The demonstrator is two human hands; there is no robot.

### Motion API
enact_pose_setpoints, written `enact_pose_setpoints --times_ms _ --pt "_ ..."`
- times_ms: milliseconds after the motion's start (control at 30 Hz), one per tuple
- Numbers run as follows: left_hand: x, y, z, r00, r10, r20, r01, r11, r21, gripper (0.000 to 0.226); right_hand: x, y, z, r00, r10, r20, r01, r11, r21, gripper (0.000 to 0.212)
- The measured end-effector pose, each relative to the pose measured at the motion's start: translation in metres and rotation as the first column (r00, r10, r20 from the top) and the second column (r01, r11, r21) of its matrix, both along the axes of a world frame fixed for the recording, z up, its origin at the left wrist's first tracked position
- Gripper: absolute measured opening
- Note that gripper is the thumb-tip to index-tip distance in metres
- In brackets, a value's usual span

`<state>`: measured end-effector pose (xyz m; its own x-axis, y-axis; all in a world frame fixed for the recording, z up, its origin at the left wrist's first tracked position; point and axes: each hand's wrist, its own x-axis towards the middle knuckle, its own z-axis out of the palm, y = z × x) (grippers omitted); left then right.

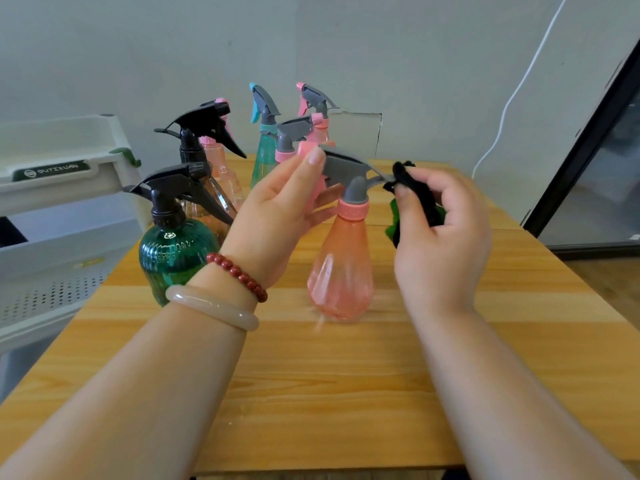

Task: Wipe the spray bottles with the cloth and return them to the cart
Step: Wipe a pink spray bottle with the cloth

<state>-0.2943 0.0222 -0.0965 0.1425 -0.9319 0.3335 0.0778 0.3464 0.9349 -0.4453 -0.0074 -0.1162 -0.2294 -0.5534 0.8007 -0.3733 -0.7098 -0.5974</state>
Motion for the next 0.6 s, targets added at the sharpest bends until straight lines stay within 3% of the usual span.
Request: enact_pose_setpoints --times_ms 167,333,433,600 --pt "-0.003 0.003 -0.025 0.989 0.039 0.141 -0.037 0.999 -0.010 0.046 0.000 0.000 -0.003 1.000 0.013 -0.025 -0.013 1.000 0.001 0.013" --pt "-0.004 0.002 -0.044 0.992 -0.075 0.101 0.069 0.996 0.060 0.064 0.002 0.000 -0.004 0.993 0.116 0.024 -0.118 0.985 0.127 0.014" --pt "-0.004 0.004 -0.049 0.987 -0.015 0.163 0.004 0.998 0.071 0.066 0.001 -0.001 -0.004 0.988 0.139 0.064 -0.148 0.973 0.177 0.018" --pt "-0.005 0.006 -0.050 0.982 0.125 0.144 -0.128 0.992 0.011 0.051 0.006 0.007 0.001 0.975 0.147 -0.165 -0.150 0.989 -0.006 0.014"
